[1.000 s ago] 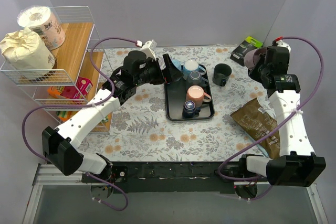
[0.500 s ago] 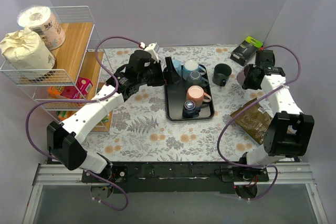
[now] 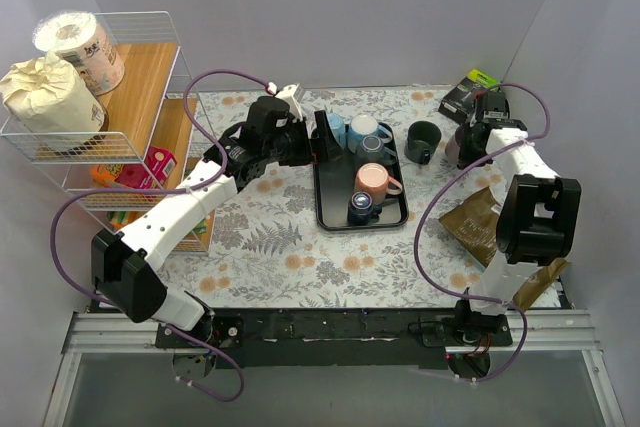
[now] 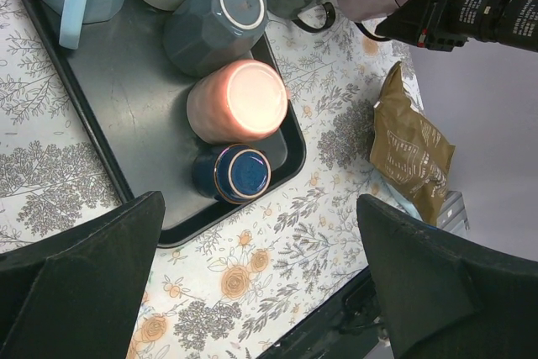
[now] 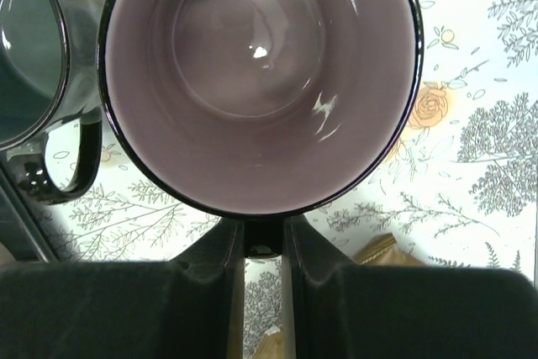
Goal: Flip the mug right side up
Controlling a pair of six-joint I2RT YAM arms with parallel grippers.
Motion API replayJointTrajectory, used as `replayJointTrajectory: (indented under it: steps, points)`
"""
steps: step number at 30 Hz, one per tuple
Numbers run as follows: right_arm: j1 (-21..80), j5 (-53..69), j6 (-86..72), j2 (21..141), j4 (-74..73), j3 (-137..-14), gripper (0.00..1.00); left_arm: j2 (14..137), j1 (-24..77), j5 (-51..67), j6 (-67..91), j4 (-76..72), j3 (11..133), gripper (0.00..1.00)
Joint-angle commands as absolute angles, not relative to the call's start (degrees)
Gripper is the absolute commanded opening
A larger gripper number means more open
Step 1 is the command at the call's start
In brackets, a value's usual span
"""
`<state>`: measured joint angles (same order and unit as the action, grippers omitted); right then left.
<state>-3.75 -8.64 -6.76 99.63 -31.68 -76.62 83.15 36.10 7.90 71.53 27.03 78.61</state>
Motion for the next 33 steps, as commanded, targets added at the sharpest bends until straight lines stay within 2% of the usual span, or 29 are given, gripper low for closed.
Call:
replayJointTrajectory:
  steps: [1,10,19,21,27,28,33]
  points:
    - [-3.87,-9.23,-4.13,100.45,-23.73,-79.36,0.01,83.32,35.6,7.21,70.75,28.3,79.45,0.98]
    - [-3.34,-9.31,-3.16,103.27,-18.72,-77.69,0.01,84.73,35.42,7.47,70.58,29.53,80.86,0.98]
    - [-2.55,-10.19,-3.16,107.75,-23.02,-82.26,0.01,85.25,35.33,7.38,70.31,30.41,81.47,0.98]
    - [-2.29,-11.16,-3.34,108.54,-24.42,-83.14,0.05,85.25,35.33,7.38,70.31,30.5,81.56,0.98]
    - [-2.02,-13.27,-5.01,109.78,-28.47,-86.66,0.3,85.17,35.24,7.21,70.22,30.76,81.47,0.98]
    - [-2.02,-13.27,-5.36,109.6,-28.56,-86.92,0.37,85.08,35.16,7.12,70.22,30.85,81.47,0.98]
    - [-2.02,-11.69,-6.41,108.11,-29.26,-88.33,0.53,84.99,35.07,7.12,70.31,30.76,80.86,0.98]
